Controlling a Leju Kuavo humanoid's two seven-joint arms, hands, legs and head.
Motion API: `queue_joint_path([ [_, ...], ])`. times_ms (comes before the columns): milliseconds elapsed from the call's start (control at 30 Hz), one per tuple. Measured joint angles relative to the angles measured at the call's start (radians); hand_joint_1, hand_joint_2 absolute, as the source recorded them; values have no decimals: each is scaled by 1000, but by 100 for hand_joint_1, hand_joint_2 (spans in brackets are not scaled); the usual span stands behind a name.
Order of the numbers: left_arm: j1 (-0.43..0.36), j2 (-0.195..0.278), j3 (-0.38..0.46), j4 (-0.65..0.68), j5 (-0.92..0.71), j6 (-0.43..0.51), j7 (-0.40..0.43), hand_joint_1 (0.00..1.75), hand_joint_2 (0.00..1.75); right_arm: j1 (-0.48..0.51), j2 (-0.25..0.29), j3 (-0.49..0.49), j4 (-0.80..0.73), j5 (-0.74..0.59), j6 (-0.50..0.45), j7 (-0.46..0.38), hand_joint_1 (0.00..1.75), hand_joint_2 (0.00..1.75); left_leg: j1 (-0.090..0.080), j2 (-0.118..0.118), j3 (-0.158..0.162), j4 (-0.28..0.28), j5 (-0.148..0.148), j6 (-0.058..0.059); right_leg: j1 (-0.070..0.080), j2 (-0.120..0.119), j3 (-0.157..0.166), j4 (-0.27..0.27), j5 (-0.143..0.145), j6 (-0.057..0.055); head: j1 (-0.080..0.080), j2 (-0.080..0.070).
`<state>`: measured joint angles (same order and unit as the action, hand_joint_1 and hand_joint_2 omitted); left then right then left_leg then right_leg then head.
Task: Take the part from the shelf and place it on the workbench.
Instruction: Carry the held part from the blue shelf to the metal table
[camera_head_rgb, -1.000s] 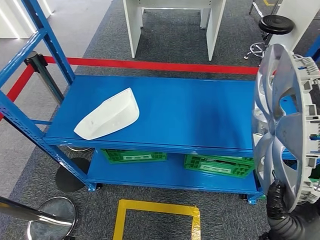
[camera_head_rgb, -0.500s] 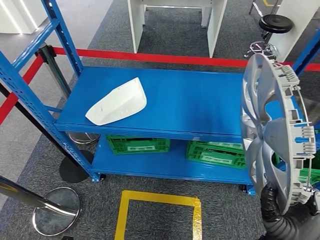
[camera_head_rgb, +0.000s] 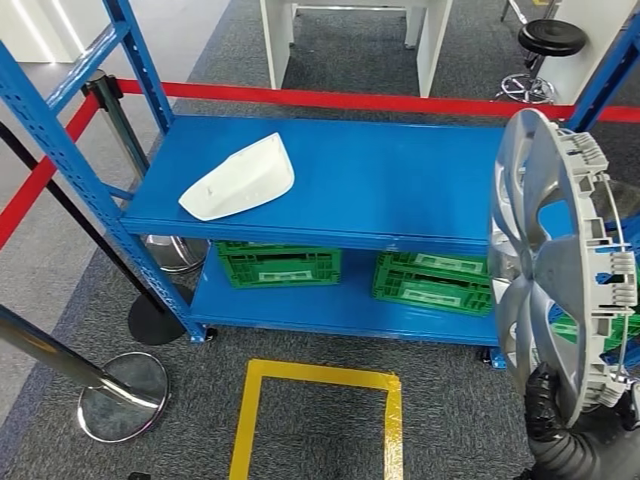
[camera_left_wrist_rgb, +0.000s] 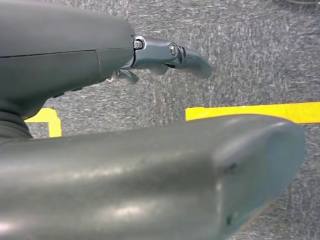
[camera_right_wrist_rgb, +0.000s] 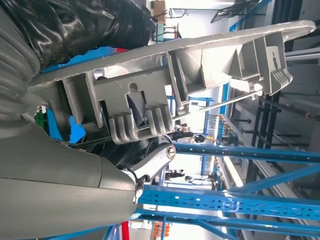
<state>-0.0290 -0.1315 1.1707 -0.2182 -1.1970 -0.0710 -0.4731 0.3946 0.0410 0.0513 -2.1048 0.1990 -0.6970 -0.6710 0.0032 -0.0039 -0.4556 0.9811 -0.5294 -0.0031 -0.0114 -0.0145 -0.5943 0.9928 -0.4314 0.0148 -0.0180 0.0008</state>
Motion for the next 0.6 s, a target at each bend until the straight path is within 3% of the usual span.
queue_joint_path([
  [100,1,0,5,0,-1,1,0,0,0,-3,0,0,1,-9,0,0,175,175,-6,0,-9,-18,8,22,-4,-1,-8,1,18,21,-1,0],
  [133,1,0,6,0,-2,1,0,0,0,-3,-1,0,2,-10,0,0,175,175,-5,2,-17,-20,16,30,-5,1,-16,10,6,26,-1,0],
  [200,-2,-1,6,0,-4,1,0,0,0,-4,-3,0,2,-11,0,0,175,175,-4,6,-39,-24,38,46,-7,7,-46,81,-67,31,2,0],
  [267,-3,-1,6,0,-6,1,0,0,0,-5,-5,1,3,-11,0,0,175,175,-10,8,-68,-22,59,52,-7,10,-83,215,-160,34,5,0],
  [300,-3,-1,7,0,-6,1,0,0,0,-5,-5,1,5,-12,0,0,175,175,-13,9,-83,-21,71,53,-7,10,-91,272,-180,34,6,0],
  [333,-3,0,7,0,-6,2,0,0,0,-5,-6,2,6,-12,0,0,175,175,-16,9,-99,-19,82,53,-6,10,-85,299,-177,33,6,0],
  [367,-3,-1,7,0,-6,2,0,0,0,-5,-6,2,7,-13,0,0,175,175,-18,9,-114,-17,93,53,-6,11,-61,289,-155,30,6,0],
  [433,-3,-2,8,0,-7,3,1,0,0,-6,-8,2,9,-15,0,0,175,175,-22,8,-141,-10,112,50,-2,11,40,164,-110,20,6,0],
  [500,-3,-4,9,0,-7,5,1,0,0,-7,-10,3,9,-21,2,0,175,175,-23,6,-157,-2,130,42,4,12,146,11,-115,10,5,0],
  [533,-3,-4,10,0,-8,7,1,0,0,-7,-11,5,8,-23,3,0,175,175,-22,6,-161,0,137,37,8,12,170,-31,-126,7,6,0],
  [600,-2,-4,12,0,-9,10,1,0,0,-8,-15,10,6,-25,4,0,175,175,-19,6,-166,1,149,26,11,10,166,-47,-123,-2,9,0],
])
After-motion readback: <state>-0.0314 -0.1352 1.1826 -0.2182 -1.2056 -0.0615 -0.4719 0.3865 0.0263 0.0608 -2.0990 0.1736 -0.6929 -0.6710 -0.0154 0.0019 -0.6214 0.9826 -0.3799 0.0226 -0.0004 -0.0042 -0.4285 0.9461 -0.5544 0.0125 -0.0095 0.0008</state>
